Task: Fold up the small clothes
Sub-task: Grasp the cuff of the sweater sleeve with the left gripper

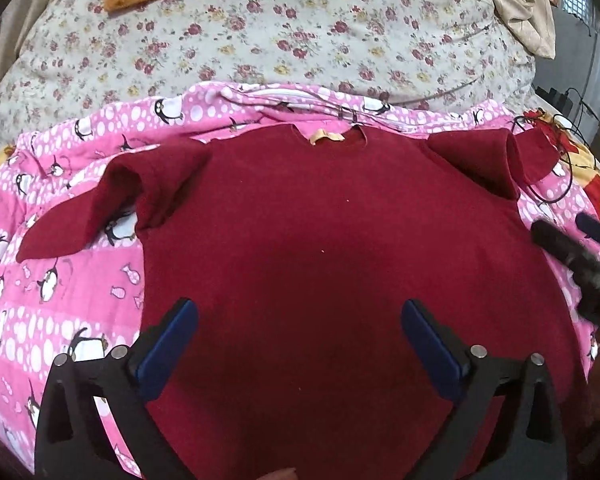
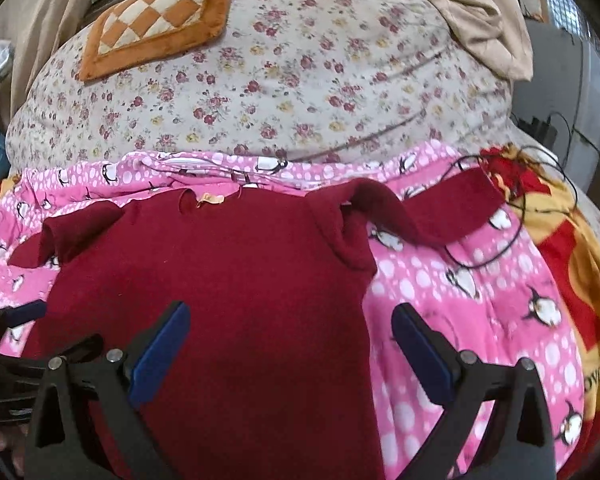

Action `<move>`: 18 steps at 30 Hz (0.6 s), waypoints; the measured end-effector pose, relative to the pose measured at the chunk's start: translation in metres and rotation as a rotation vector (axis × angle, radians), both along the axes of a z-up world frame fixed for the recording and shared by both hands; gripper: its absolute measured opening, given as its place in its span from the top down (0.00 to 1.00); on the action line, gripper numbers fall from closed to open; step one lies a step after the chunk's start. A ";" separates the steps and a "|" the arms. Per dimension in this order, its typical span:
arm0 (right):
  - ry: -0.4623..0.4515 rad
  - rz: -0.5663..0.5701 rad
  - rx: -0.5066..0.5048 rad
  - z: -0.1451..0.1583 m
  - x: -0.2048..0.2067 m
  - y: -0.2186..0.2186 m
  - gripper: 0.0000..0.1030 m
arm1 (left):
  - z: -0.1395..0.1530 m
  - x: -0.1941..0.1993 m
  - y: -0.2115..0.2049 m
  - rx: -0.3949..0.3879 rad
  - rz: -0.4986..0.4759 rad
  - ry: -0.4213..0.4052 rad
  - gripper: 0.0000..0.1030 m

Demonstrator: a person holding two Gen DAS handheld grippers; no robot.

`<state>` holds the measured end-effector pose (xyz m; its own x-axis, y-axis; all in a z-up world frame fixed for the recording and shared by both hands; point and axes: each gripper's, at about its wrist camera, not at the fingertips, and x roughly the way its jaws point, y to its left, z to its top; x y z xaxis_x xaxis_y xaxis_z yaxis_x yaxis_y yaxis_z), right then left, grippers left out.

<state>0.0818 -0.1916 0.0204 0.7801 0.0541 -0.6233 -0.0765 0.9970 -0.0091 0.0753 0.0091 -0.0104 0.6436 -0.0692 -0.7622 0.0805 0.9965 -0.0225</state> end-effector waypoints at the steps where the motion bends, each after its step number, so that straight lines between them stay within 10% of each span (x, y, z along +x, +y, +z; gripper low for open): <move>1: 0.012 -0.008 0.001 -0.007 0.001 0.000 0.01 | 0.000 0.000 0.000 0.003 0.002 -0.008 0.12; 7: 0.140 -0.049 0.080 -0.028 0.017 -0.012 0.01 | 0.005 -0.001 -0.004 0.019 -0.008 -0.079 0.12; 11: 0.216 -0.089 0.133 -0.042 0.028 -0.025 0.01 | 0.018 0.007 0.021 -0.103 -0.011 -0.093 0.12; 18: 0.099 0.031 0.102 -0.028 0.015 -0.002 0.01 | 0.045 0.040 0.119 -0.275 0.110 -0.093 0.12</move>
<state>0.0970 -0.1939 -0.0079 0.7119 0.1446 -0.6873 -0.1031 0.9895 0.1015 0.1158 0.1284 0.0347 0.7251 -0.1904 -0.6618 -0.0135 0.9569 -0.2901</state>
